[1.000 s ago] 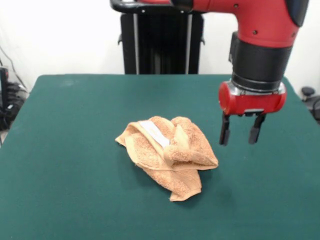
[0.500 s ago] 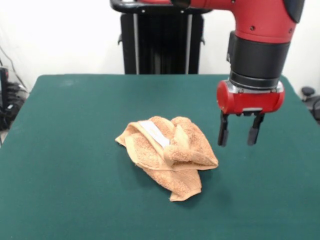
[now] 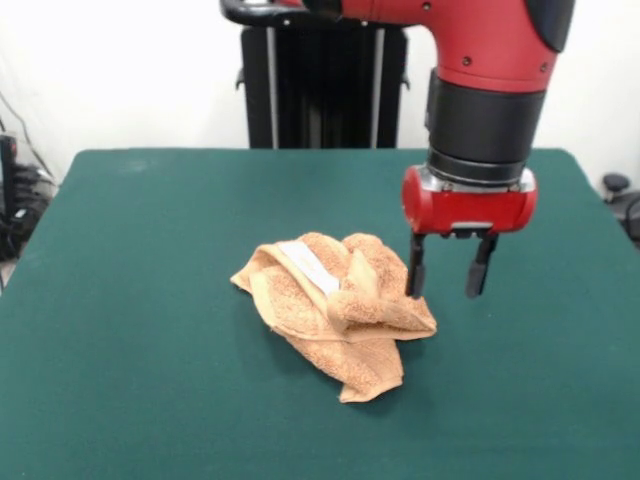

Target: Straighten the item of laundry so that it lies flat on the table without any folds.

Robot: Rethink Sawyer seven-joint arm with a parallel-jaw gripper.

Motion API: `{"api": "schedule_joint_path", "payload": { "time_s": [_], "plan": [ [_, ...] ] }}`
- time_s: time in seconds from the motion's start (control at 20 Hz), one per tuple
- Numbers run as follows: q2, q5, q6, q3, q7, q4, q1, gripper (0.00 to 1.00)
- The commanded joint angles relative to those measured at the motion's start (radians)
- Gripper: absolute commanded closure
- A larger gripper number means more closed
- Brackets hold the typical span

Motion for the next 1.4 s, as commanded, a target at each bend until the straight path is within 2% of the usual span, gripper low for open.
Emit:
{"api": "schedule_joint_path", "payload": {
  "time_s": [0.05,0.85,1.4],
  "plan": [
    [0.087,-0.018,-0.067,0.069,0.151,0.121,-0.022,0.00],
    [0.130,-0.041,-0.169,0.050,0.173,0.161,0.000,0.00],
    [0.155,-0.043,-0.174,0.055,0.141,0.160,-0.003,0.00]
  ]
}}
